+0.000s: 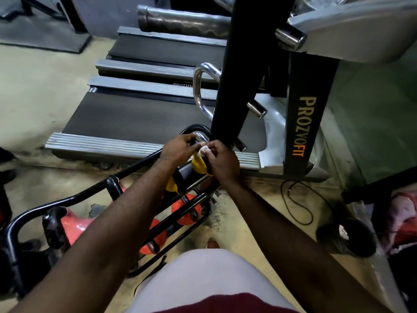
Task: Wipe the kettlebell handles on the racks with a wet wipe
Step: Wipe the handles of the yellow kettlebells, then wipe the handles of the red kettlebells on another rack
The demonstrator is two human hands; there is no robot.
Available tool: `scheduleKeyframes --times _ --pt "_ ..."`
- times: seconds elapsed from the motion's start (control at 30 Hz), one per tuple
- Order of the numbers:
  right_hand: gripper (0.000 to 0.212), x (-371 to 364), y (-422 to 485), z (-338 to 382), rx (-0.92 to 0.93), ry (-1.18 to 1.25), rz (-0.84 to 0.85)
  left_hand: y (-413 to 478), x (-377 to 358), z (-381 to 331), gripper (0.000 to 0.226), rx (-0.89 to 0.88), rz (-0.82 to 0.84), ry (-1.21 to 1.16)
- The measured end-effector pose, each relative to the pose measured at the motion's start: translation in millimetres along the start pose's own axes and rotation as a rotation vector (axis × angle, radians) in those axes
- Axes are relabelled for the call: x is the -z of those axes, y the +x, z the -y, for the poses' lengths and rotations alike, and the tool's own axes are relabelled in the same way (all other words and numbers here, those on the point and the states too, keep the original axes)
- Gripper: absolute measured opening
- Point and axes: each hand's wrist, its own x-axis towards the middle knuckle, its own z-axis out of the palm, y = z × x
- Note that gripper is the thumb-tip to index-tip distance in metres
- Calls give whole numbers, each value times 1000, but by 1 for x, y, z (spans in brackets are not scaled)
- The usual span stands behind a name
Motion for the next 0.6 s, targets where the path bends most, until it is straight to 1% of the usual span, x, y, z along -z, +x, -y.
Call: scheduleKeyframes --times 0.07,0.13,0.2,0.27,0.37,0.43,0.5,0.53,0.6 --pt "23 5 2 -12 -12 51 86 0 -1 -1 61 -5 -3 21" --pt "19 13 -4 -24 -10 64 123 0 0 -4 60 -8 -16 46" --pt "18 16 -12 -35 2 51 104 -2 1 -5 56 -27 -43 86" --pt "18 18 -22 -41 8 68 53 -7 3 -10 48 -55 -127 89" --pt "19 20 -44 -48 -31 172 -1 -17 4 -18 31 -47 -297 -137" --pt "20 23 -59 -49 -83 247 -8 -25 2 -26 23 -123 -367 -243" --pt "14 28 -74 -47 -155 353 -23 -43 -4 -36 20 -218 -373 -329" --pt "11 31 -82 -49 -190 408 -43 -55 -10 -40 20 -238 -369 -365" --pt "13 37 -98 -52 -264 499 -62 -84 -25 -43 20 -233 -373 -420"
